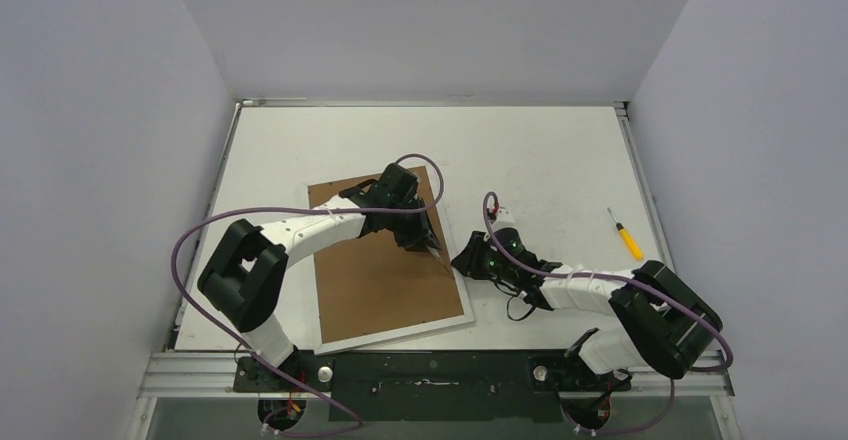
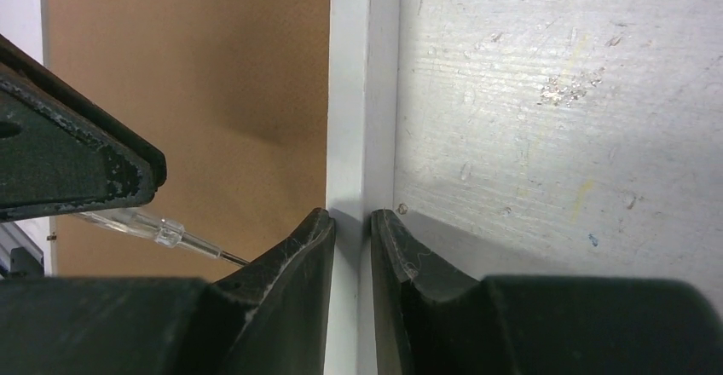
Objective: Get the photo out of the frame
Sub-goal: Release the photo frame item from the photo frame.
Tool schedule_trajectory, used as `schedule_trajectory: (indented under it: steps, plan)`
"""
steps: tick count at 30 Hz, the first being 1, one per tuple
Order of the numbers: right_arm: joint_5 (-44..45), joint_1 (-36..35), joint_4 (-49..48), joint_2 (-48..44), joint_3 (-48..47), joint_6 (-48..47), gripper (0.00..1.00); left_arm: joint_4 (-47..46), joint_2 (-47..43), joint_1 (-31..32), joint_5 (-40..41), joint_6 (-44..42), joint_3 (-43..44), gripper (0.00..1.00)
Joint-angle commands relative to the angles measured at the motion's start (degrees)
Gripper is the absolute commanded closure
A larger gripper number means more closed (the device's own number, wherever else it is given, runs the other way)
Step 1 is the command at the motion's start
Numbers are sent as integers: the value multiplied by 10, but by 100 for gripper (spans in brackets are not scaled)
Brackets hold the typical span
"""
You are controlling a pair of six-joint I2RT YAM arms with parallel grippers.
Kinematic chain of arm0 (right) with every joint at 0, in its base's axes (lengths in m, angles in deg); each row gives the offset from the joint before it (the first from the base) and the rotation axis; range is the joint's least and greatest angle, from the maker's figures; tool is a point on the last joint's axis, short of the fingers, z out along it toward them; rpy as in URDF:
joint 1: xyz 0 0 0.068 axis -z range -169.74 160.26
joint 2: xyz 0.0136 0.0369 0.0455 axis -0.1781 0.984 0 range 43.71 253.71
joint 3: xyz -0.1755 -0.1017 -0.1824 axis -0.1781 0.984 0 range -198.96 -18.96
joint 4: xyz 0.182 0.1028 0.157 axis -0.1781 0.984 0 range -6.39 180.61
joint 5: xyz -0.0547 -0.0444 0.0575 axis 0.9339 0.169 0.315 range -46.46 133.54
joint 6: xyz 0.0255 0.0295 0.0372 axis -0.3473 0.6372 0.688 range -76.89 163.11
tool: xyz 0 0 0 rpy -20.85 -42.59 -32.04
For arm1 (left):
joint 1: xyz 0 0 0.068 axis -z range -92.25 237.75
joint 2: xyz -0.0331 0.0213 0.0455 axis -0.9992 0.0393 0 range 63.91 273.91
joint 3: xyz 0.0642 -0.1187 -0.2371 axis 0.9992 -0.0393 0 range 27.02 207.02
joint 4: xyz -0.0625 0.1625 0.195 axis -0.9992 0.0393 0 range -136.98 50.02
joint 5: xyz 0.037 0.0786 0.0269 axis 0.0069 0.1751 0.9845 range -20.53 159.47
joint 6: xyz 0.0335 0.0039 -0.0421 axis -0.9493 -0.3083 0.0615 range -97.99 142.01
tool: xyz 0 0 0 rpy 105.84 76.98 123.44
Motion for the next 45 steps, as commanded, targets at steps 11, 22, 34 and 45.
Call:
schedule_trajectory:
  steps: [11,22,34,45]
  plan:
    - [13,-37,32,-34,0,17,91,0,20,36,-55,3,84,100]
    - [-53,70,157,-107,-54,-115,56,155,-119,-33,1,-134,40,100]
    - [-74,73,207,42,-194,-198,45,161,-294,-150,11,-164,-52,100]
    - [-61,61,193,132,-227,-180,53,185,-335,-195,13,-183,-70,100]
